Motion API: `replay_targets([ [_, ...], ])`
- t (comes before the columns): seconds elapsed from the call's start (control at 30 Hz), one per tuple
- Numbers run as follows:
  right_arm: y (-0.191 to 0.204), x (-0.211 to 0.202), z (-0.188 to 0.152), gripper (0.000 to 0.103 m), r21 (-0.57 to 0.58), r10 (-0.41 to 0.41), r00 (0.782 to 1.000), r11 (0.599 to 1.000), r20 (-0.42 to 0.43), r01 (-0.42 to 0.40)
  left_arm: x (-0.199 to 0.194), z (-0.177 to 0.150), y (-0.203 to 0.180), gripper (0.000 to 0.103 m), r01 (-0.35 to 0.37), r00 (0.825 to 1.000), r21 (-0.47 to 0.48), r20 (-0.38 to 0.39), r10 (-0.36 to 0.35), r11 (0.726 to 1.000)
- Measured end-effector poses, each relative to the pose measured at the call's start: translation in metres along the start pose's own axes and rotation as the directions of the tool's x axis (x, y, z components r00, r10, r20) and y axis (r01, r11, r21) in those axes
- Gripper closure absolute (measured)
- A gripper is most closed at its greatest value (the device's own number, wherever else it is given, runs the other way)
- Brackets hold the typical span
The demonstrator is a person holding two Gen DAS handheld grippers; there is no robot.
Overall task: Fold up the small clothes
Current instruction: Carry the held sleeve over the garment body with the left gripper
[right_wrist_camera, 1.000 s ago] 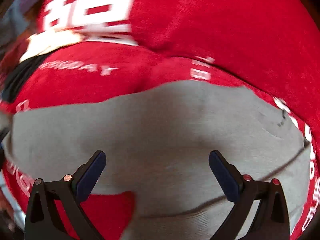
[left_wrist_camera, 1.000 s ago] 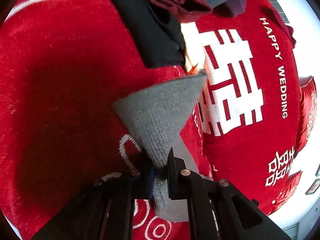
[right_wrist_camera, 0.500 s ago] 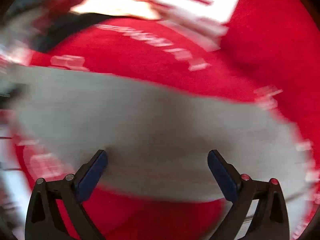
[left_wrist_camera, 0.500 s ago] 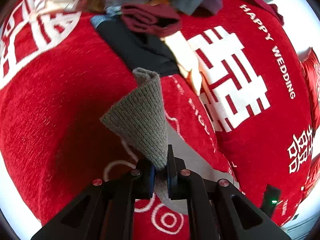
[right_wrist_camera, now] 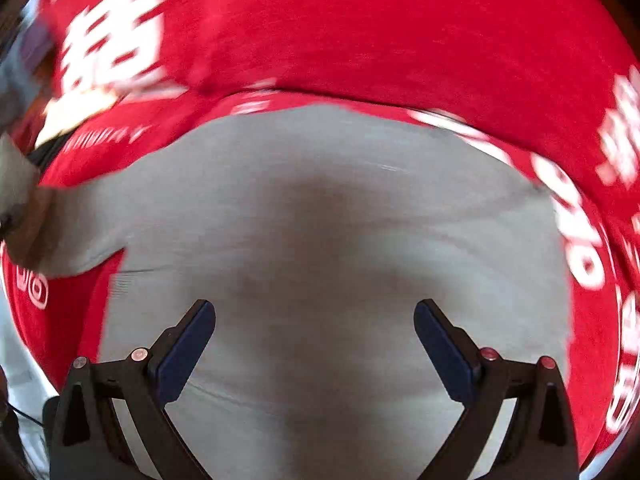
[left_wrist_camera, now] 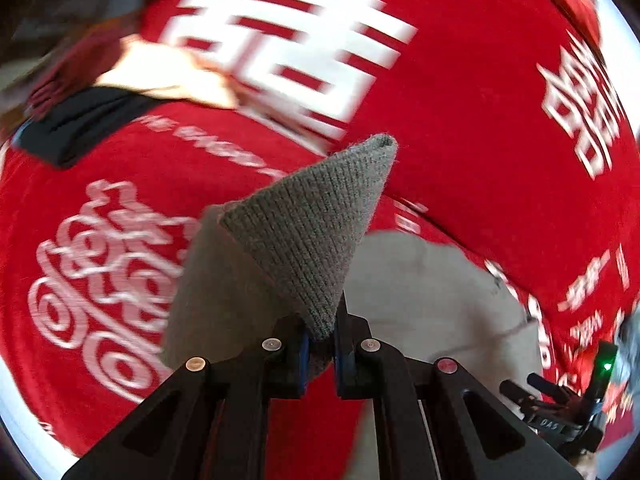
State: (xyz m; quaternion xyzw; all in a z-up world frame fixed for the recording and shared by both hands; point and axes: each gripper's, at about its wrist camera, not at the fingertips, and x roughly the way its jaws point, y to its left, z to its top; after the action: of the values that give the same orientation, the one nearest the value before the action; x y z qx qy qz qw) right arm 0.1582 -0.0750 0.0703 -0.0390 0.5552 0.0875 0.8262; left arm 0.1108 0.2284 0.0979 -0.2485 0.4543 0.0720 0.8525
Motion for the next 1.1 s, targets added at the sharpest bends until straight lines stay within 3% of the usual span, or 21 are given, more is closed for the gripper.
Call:
replay_targets([
  [0.13,-0.063,-0.015,-0.02,0.003,0.098,-0.013,1.0,0.995,0.015,0.011,0.013,-0.007,-0.083,0.094,0.02,0.999,0.126,-0.03,-0.016,0.992],
  [0.3,-0.104,-0.023,-0.042,0.003,0.122,-0.025,0.999,0.992,0.031,0.021,0.026,-0.03,-0.179,0.094,0.042,0.997,0.264,-0.066,-0.026,0.964],
  [0.5,-0.144,-0.022,-0.061,0.003,0.173,-0.004,0.999,0.985,0.052,-0.005,0.057,-0.063,-0.264,0.094,0.059,0.991,0.364,-0.134,-0.011,0.929],
  [0.77,-0.181,-0.01,-0.084,0.003,0.235,0.036,0.998,0.971,0.046,-0.046,0.122,-0.112,-0.314,0.094,0.011,0.973,0.423,-0.214,0.088,0.906],
  [0.97,-0.208,-0.009,-0.094,0.003,0.289,0.058,0.996,0.954,0.073,-0.077,0.123,-0.126,-0.353,0.094,0.014,0.978,0.488,-0.187,0.089,0.873],
  [1.1,-0.215,-0.009,-0.096,0.003,0.291,0.061,0.994,0.953,0.088,-0.084,0.138,-0.136,-0.366,0.094,0.008,0.972,0.509,-0.205,0.113,0.86],
])
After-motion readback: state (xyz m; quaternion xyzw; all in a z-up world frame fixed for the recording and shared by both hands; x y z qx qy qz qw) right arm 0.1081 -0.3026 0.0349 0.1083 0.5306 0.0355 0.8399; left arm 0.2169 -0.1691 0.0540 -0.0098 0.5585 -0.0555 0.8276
